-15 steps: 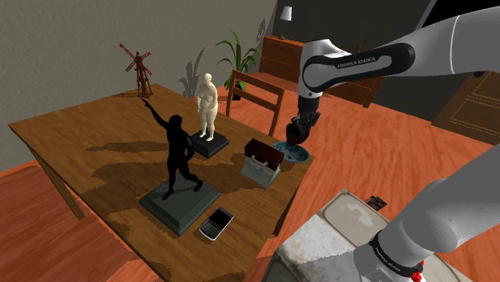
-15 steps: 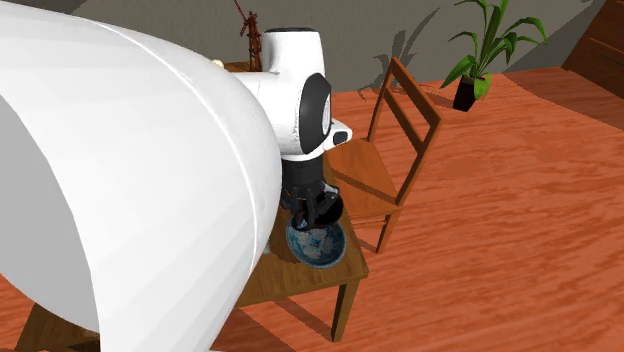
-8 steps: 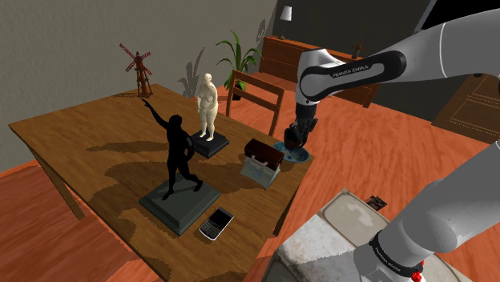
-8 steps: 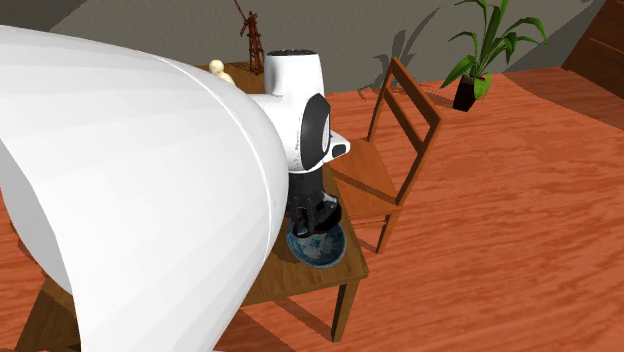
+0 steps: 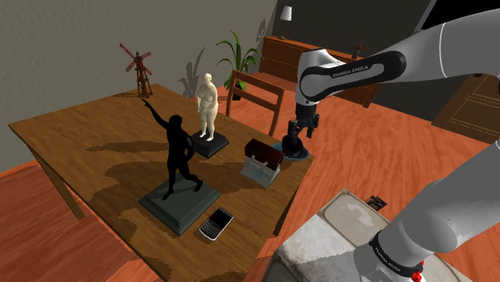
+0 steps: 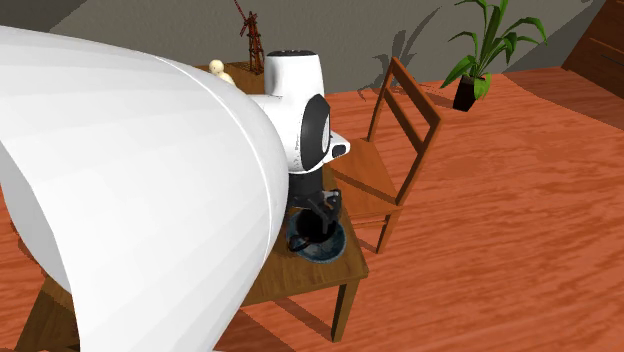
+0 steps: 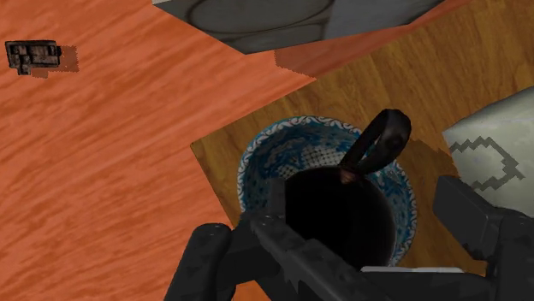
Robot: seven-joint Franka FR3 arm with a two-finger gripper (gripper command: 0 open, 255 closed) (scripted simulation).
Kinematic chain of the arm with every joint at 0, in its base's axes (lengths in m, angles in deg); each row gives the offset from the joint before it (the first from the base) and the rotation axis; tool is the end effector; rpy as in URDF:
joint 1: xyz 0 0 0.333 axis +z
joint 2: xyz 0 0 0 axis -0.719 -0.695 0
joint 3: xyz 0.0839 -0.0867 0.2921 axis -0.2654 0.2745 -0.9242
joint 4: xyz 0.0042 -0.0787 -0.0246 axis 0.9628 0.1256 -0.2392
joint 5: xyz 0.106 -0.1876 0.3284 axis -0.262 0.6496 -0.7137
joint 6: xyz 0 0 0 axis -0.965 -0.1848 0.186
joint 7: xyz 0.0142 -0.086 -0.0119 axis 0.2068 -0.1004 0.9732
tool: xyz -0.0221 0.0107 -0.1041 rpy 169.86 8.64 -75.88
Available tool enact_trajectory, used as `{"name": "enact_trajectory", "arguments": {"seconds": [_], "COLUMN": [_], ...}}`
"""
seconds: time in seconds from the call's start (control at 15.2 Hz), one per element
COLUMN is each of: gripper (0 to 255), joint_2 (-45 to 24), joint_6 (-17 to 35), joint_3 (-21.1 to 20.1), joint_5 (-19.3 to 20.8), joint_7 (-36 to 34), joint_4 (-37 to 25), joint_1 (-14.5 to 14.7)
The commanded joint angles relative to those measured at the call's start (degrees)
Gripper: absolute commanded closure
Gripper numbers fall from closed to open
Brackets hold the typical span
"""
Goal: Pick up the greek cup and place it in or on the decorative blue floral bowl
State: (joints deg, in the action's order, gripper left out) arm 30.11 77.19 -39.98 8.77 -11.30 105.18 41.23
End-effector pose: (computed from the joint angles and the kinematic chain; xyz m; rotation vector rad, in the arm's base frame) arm 0.4759 -0.0341 0.4013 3.0509 -0.2168 -0.2557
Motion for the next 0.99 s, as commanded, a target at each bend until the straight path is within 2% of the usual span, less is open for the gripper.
{"name": "enact_trajectory", "arguments": {"seconds": [0.0,0.13,0.4,0.92], "gripper": [0,0,0,0], "joint_2": [0.0,0.0,1.1,1.1], "joint_6": [0.0,0.0,-7.4,-7.4], "joint_3": [0.0,0.0,-0.2,-0.2], "joint_5": [0.0,0.0,-0.3,-0.3], "joint_7": [0.0,0.0,0.2,0.2], "joint_4": [0.0,0.0,-6.3,-6.3], "joint_1": [0.0,0.0,0.2,0.2]}}
